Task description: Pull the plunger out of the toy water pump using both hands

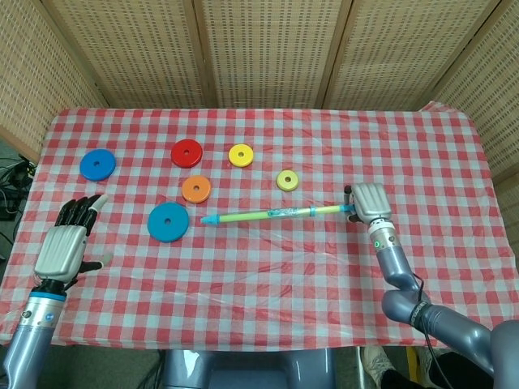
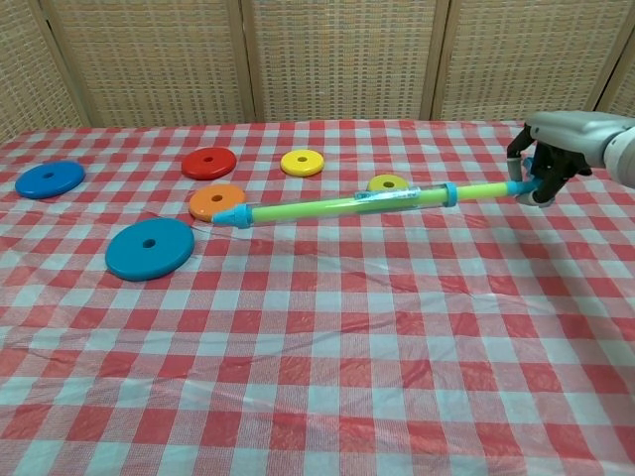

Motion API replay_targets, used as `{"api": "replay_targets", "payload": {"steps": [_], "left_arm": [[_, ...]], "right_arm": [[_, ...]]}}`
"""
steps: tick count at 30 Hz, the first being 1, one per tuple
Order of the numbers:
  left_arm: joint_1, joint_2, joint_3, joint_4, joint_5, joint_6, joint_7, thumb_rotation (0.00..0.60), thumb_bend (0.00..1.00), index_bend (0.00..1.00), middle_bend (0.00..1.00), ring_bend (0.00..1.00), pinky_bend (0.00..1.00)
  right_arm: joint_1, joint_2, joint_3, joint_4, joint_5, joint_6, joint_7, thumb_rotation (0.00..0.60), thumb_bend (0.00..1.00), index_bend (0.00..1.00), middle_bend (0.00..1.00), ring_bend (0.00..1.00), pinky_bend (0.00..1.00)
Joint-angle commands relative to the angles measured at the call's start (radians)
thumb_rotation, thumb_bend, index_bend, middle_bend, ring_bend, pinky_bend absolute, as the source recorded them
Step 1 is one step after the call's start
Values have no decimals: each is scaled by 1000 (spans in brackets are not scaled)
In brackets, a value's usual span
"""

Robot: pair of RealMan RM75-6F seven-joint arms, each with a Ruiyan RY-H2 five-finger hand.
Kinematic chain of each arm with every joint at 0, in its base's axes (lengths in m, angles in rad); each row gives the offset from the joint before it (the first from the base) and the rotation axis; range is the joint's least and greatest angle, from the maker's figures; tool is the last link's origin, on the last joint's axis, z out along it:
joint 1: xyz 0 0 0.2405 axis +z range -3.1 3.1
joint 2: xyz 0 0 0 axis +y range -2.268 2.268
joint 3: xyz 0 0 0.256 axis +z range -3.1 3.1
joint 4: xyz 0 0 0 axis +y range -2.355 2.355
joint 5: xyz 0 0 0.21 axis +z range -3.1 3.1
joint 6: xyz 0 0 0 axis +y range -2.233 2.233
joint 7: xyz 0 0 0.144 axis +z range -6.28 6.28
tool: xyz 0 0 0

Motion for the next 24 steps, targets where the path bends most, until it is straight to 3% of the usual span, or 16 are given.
{"api": "replay_targets", "payload": {"steps": [1, 9, 15, 24], "left_arm": [[-44, 0, -33, -17, -59, -39, 38, 600, 210, 40, 0, 0, 0], [-185, -73, -113, 16, -264, -145, 118, 600, 218, 187, 0, 0, 0], [-280, -172, -159, 75, -397, -155, 170, 600, 222, 248, 0, 0, 0], [-429, -244, -217, 177, -573, -213, 247, 600, 228, 260, 0, 0, 0]], "right_arm": [[-7, 54, 24, -130, 82, 84, -111, 600, 521, 785, 1000, 1000, 859], [7, 49, 37, -275, 210, 216, -265, 600, 527, 792, 1000, 1000, 859], [26, 14, 49, -309, 281, 300, -342, 600, 532, 796, 1000, 1000, 860], [38, 15, 46, -330, 310, 323, -373, 600, 534, 798, 1000, 1000, 859]]}}
